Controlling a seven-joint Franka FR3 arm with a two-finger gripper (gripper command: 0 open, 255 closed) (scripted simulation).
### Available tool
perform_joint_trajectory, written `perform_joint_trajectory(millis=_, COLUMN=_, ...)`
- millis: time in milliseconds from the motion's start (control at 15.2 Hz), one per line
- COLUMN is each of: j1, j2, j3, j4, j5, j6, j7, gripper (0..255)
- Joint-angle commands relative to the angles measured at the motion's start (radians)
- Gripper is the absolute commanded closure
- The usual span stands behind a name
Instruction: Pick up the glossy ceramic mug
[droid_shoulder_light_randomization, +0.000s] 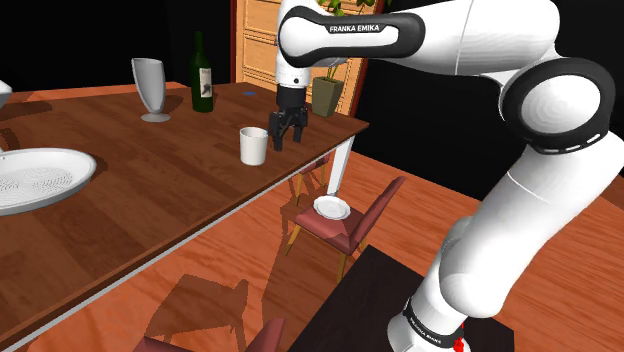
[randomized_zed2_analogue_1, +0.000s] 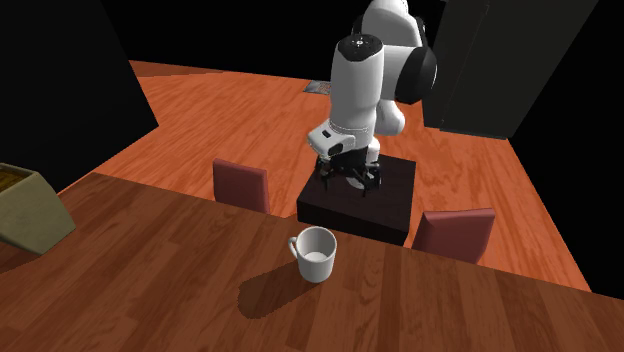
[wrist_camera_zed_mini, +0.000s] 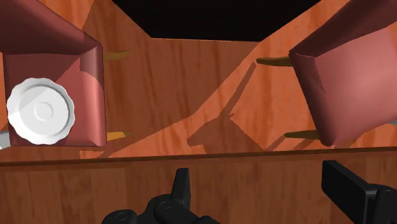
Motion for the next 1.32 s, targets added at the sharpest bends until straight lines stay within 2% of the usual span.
perform_joint_trajectory(millis=0, j1=0.005, j2=0.075, j3=0.005, j4=0.086, j5=-0.010, j6=-0.004, j7=-0.007, gripper=0)
perform_joint_trajectory(millis=330, j1=0.014, j2=0.277, j3=0.014, j4=0.321, j5=-0.037, j6=-0.024, j7=-0.030, gripper=0)
perform_joint_trajectory(millis=660, j1=0.026, j2=0.488, j3=0.021, j4=0.604, j5=-0.064, j6=-0.083, j7=-0.052, gripper=0)
perform_joint_trajectory(millis=1254, j1=0.026, j2=0.473, j3=0.020, j4=0.480, j5=-0.064, j6=0.026, j7=-0.046, gripper=0)
